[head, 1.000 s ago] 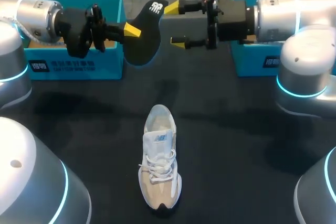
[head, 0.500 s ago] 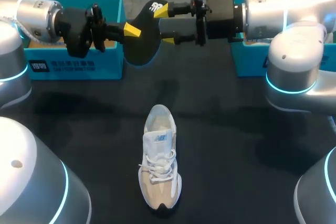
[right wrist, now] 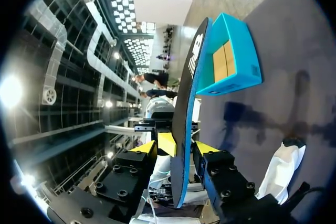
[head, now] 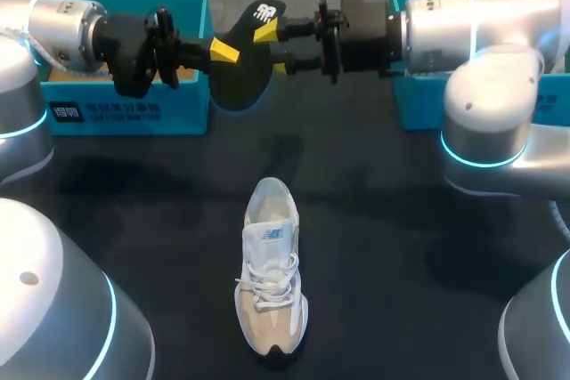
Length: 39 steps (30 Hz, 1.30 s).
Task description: Take the shoe out of the shoebox, open the shoe tongue, remove and reinsert the insole, then place the shoe into the shoebox
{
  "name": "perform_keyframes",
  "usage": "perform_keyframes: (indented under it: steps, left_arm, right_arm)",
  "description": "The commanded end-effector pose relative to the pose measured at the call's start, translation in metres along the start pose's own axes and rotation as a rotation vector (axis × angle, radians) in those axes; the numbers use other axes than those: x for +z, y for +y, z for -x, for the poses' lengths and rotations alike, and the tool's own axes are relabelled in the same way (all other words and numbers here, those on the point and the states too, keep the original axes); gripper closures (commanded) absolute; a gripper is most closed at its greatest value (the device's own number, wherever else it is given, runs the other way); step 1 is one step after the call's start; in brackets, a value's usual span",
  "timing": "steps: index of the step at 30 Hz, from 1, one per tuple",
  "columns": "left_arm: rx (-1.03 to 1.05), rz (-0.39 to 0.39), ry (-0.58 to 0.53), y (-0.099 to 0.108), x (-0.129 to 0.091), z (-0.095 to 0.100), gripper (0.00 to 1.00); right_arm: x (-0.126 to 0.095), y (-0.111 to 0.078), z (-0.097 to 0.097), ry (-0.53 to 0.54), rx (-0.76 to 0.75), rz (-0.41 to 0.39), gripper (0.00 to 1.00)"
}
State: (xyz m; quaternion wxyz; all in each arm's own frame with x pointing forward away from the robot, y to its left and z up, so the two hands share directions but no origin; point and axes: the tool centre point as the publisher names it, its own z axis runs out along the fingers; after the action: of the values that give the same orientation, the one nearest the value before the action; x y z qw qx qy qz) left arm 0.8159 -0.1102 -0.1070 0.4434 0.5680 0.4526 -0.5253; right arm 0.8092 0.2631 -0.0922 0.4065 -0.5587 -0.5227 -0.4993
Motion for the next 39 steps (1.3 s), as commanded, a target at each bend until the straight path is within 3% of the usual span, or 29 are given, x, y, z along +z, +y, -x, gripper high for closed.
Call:
perform_keyframes:
  steps: [1,8,21,39]
  left_arm:
    - [0.003,-0.001,-0.001,0.001,0.001,-0.001,1.0]
    - [0.003,-0.001,-0.001,0.001,0.001,-0.001,1.0]
    - [0.003,-0.001,-0.001,0.001,0.001,-0.001,1.0]
    - [0.003,-0.001,-0.001,0.001,0.001,-0.001,1.0]
  right_arm:
    - [0.004,-0.005,0.001,-0.001,0.003,0.009,0.57]
    - [0.01,-0.008,0.003,0.002,0.015,0.001,0.59]
    - [0.012,-0.009,0.005,-0.003,0.033,0.009,0.75]
    - [0.015,-0.012,0.006,0.001,0.045,0.02,0.76]
